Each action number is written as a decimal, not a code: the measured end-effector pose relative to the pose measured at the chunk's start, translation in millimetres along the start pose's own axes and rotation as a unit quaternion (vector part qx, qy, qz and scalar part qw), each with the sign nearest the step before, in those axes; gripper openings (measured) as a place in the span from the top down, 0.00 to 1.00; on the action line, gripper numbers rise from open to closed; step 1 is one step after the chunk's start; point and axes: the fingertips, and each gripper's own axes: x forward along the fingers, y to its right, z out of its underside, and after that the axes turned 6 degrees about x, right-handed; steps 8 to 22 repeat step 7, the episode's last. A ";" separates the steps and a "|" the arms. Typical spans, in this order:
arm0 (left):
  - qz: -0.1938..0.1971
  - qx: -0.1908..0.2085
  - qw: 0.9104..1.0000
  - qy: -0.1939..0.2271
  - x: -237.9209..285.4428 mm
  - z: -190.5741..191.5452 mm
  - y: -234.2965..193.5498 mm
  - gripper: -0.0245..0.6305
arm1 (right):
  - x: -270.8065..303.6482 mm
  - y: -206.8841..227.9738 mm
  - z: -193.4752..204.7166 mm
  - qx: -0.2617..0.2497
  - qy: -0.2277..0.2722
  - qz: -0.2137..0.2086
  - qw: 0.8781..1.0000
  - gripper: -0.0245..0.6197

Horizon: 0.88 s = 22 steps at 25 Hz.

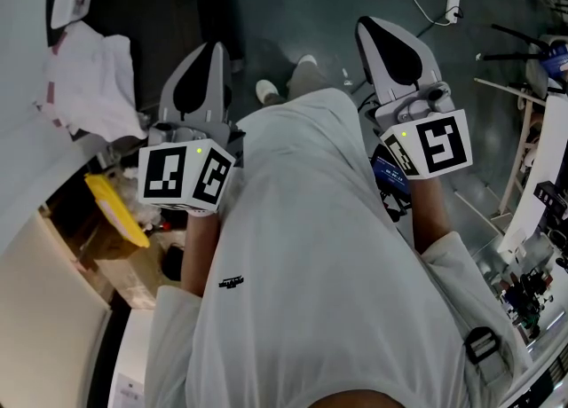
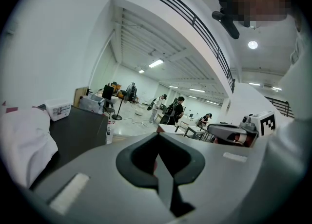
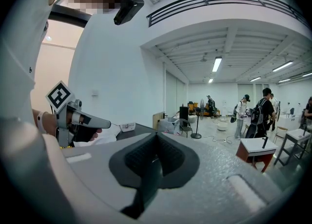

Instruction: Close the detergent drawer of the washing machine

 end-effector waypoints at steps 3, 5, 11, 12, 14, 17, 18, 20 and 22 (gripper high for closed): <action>0.002 0.000 1.000 -0.002 0.6 1.8 3.1 0.93 | -4.2 1.7 0.5 0.002 0.002 0.003 1.000 0.97; 0.002 0.000 1.000 -0.004 1.1 3.2 5.1 0.93 | -6.7 3.3 1.2 0.003 0.002 0.004 1.000 0.97; 0.003 0.000 1.000 -0.005 1.9 4.5 7.4 0.93 | -9.0 5.0 1.9 0.003 0.002 0.005 1.000 0.97; 0.003 0.000 1.000 -0.005 1.9 4.5 7.4 0.93 | -9.0 5.0 1.9 0.003 0.002 0.005 1.000 0.97; 0.003 0.000 1.000 -0.005 1.9 4.5 7.4 0.93 | -9.0 5.0 1.9 0.003 0.002 0.005 1.000 0.97; 0.003 0.000 1.000 -0.005 1.9 4.5 7.4 0.93 | -9.0 5.0 1.9 0.003 0.002 0.005 1.000 0.97; 0.003 0.000 1.000 -0.005 1.9 4.5 7.4 0.93 | -9.0 5.0 1.9 0.003 0.002 0.005 1.000 0.97; 0.003 0.000 1.000 -0.005 1.9 4.5 7.4 0.93 | -9.0 5.0 1.9 0.003 0.002 0.005 1.000 0.97; 0.003 0.000 1.000 -0.005 1.9 4.5 7.4 0.93 | -9.0 5.0 1.9 0.003 0.002 0.005 1.000 0.97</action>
